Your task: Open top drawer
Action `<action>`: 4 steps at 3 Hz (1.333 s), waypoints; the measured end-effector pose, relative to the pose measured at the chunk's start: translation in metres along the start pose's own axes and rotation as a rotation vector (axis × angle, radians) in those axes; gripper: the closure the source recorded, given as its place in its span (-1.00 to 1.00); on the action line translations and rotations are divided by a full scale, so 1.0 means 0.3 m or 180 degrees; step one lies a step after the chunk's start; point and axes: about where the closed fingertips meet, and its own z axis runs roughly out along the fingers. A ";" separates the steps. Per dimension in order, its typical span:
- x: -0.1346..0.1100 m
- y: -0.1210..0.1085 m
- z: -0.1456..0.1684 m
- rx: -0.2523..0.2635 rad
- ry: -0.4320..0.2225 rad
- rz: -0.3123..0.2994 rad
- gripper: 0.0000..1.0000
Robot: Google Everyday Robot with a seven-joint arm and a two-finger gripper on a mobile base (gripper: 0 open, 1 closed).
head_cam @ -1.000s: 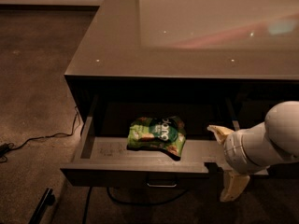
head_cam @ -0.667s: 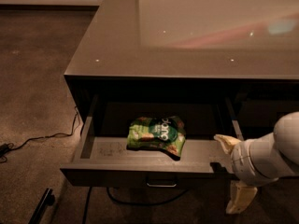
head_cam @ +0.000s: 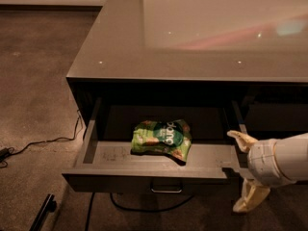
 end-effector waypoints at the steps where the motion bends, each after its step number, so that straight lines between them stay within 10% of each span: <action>1: -0.030 -0.074 0.007 0.0093 -0.0201 -0.0003 -0.63; 4: -0.141 -0.174 0.150 0.0185 -0.0231 -0.0311 0.77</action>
Offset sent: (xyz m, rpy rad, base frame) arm 0.0586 0.0337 0.0006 0.0828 -0.0861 0.0247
